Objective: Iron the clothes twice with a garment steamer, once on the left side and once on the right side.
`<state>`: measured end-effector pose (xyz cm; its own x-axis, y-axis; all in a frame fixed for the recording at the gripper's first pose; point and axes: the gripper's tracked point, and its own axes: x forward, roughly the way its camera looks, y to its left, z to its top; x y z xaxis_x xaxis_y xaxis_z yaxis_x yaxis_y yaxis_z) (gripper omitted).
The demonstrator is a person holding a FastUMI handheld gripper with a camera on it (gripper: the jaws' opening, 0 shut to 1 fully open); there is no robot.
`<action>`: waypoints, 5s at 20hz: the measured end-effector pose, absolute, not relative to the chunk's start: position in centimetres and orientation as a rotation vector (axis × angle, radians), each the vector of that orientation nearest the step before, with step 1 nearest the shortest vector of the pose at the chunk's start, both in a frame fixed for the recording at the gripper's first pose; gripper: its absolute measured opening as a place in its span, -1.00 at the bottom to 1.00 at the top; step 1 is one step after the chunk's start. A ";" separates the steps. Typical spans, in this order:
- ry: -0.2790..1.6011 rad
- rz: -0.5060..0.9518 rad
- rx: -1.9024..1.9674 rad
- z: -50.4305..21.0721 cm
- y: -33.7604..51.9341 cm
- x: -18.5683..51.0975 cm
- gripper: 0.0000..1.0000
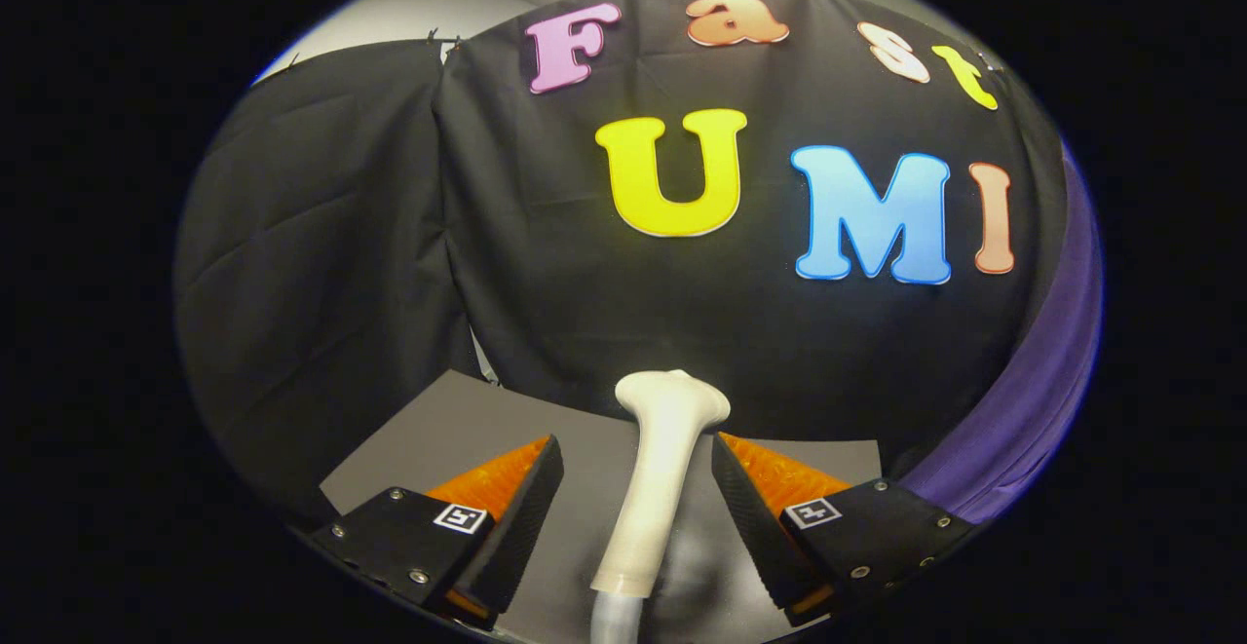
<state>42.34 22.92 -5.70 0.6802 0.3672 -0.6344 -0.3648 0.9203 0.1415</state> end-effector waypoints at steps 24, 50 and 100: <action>0.969 0.432 0.171 -10.4 24.1 42.2 -0.35; 0.313 0.347 0.103 7.3 7.8 18.1 -0.39; 0.233 -0.111 0.097 10.1 -12.9 33.1 -0.38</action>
<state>33.09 -12.92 10.11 0.9669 -0.0985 -0.2355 0.1209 0.9892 0.0825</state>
